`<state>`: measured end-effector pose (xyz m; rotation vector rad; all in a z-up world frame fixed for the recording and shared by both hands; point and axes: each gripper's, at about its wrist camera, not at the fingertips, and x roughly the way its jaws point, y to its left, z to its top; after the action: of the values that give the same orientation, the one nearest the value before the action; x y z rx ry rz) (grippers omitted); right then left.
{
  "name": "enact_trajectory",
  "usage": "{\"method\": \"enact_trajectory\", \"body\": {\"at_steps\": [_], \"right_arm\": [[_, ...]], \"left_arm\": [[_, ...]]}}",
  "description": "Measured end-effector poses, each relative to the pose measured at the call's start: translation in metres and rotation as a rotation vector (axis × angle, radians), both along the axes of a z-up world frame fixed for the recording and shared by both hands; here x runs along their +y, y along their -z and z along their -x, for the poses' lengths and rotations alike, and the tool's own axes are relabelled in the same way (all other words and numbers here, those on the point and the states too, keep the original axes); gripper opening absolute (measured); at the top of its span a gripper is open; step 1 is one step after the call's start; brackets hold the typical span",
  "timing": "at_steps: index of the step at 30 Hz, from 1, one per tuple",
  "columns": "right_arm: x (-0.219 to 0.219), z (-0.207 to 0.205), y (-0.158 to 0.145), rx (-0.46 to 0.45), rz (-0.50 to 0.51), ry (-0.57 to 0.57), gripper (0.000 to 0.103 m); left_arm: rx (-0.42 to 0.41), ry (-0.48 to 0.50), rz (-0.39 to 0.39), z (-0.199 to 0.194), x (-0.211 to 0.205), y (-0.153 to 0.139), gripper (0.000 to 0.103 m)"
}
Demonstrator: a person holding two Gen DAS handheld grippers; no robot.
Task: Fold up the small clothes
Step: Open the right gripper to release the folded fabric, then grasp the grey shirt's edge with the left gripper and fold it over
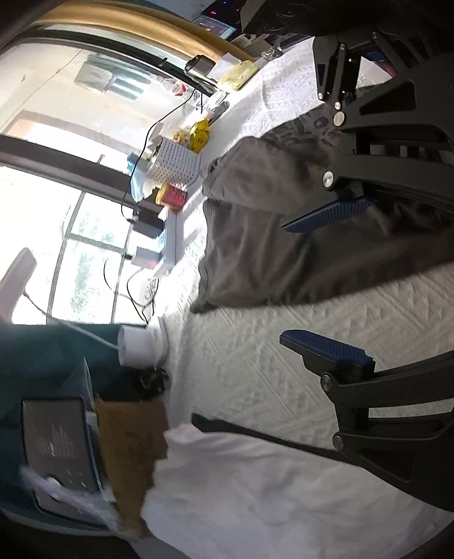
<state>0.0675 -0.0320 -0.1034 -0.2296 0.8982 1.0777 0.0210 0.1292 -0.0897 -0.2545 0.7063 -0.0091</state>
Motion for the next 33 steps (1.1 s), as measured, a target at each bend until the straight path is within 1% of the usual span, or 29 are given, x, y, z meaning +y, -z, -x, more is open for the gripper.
{"method": "enact_trajectory", "body": {"at_steps": [5, 10, 16, 18, 24, 27, 32, 33], "right_arm": [[-0.043, -0.021, -0.001, -0.009, -0.015, 0.098, 0.052], [-0.089, -0.045, 0.005, -0.014, -0.019, 0.225, 0.052], [-0.141, -0.076, 0.011, -0.012, -0.042, 0.362, 0.052], [-0.157, -0.086, 0.013, -0.013, -0.044, 0.402, 0.052], [-0.191, -0.108, 0.018, 0.003, -0.066, 0.486, 0.052], [-0.199, -0.116, 0.021, 0.019, -0.083, 0.507, 0.052], [-0.205, -0.124, 0.028, 0.041, -0.081, 0.53, 0.052], [-0.204, -0.126, 0.03, 0.045, -0.078, 0.531, 0.052]], "left_arm": [[0.034, 0.029, -0.022, -0.02, -0.03, -0.002, 0.058], [0.074, 0.088, -0.046, -0.042, -0.066, 0.001, 0.058], [0.104, 0.179, -0.127, -0.07, -0.111, 0.002, 0.058], [0.11, 0.21, -0.136, -0.079, -0.126, 0.001, 0.058], [0.102, 0.304, -0.227, -0.101, -0.164, 0.005, 0.058], [0.138, 0.333, -0.25, -0.114, -0.174, 0.014, 0.058], [0.187, 0.376, -0.368, -0.128, -0.185, 0.035, 0.057], [0.189, 0.381, -0.376, -0.129, -0.184, 0.037, 0.057]]}}
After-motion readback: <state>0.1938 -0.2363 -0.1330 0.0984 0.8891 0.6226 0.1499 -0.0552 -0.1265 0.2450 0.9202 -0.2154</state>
